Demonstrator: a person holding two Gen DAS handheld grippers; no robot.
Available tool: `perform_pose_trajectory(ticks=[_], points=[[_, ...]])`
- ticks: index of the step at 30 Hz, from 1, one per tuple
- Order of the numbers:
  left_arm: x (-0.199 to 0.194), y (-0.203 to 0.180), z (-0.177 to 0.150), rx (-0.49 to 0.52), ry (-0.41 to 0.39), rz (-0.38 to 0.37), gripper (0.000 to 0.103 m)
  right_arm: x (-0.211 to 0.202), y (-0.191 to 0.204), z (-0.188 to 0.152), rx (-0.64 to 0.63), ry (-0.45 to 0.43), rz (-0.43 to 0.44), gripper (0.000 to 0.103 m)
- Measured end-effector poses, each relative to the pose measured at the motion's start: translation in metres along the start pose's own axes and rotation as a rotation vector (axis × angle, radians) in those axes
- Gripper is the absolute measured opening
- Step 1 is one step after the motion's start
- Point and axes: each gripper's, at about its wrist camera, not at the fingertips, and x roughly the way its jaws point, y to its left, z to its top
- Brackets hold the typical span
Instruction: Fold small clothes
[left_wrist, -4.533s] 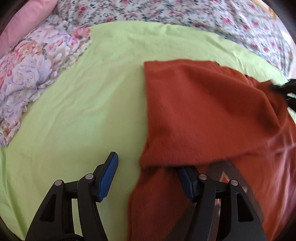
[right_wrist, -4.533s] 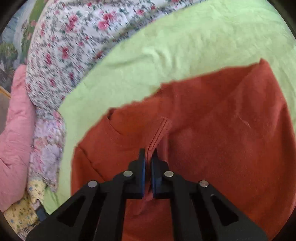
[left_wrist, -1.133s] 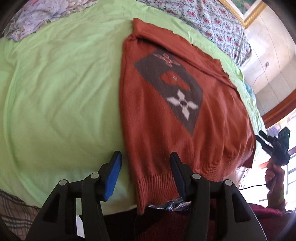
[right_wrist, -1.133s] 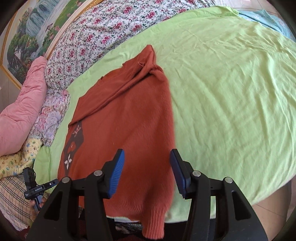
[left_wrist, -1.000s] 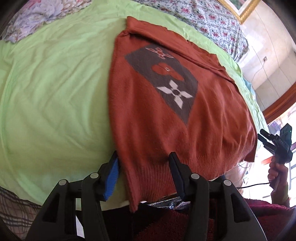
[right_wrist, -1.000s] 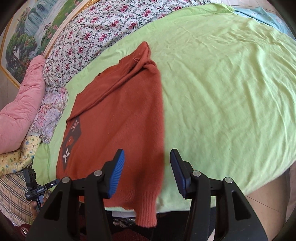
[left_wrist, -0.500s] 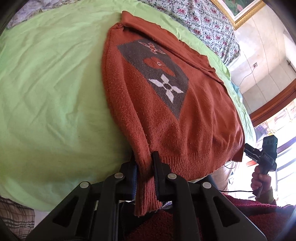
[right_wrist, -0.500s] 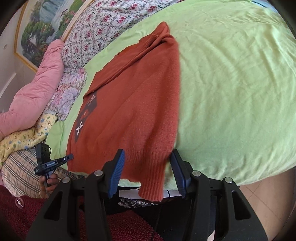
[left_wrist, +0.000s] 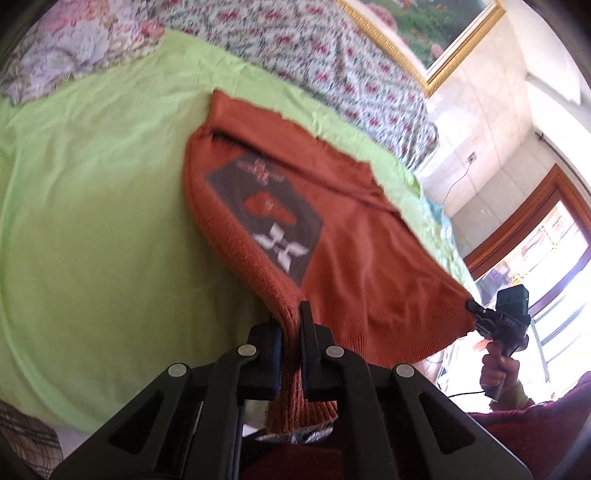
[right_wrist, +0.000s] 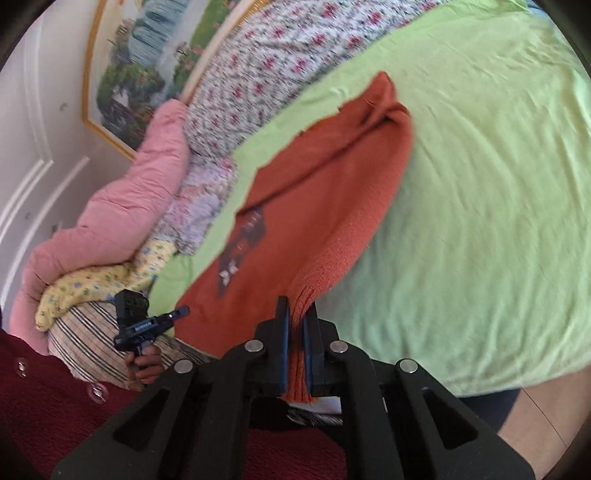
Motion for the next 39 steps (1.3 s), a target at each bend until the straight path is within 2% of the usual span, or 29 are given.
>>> perform_pose_trajectory(ticks=[3, 7, 12, 16, 20, 26, 28, 32, 39], points=[[-0.007, -0.001, 0.021, -0.011, -0.067, -0.021, 0.005, -0.003, 0.003, 0.016, 0.018, -0.068, 0.044, 0.007], [-0.006, 0.002, 0.056, 0.000, -0.141, -0.012, 0.005, 0.000, 0.005, 0.046, 0.020, -0.141, 0.072, 0.007], [0.016, 0.000, 0.116, 0.042, -0.233, 0.006, 0.005, 0.020, 0.007, 0.105, -0.002, -0.209, 0.075, 0.007], [0.046, 0.002, 0.172, 0.066, -0.269, 0.027, 0.005, 0.043, 0.004, 0.158, -0.030, -0.252, 0.061, 0.007], [0.080, 0.007, 0.217, 0.069, -0.265, 0.072, 0.005, 0.072, -0.006, 0.209, -0.044, -0.267, -0.002, 0.007], [0.142, 0.022, 0.269, 0.067, -0.223, 0.138, 0.005, 0.112, -0.039, 0.262, 0.011, -0.262, -0.130, 0.007], [0.165, 0.032, 0.285, 0.059, -0.205, 0.158, 0.005, 0.124, -0.051, 0.274, 0.033, -0.255, -0.146, 0.007], [0.199, 0.053, 0.300, 0.019, -0.165, 0.191, 0.005, 0.152, -0.067, 0.296, 0.023, -0.220, -0.234, 0.007], [0.235, 0.095, 0.297, -0.071, -0.113, 0.230, 0.005, 0.197, -0.094, 0.308, 0.013, -0.128, -0.328, 0.007]])
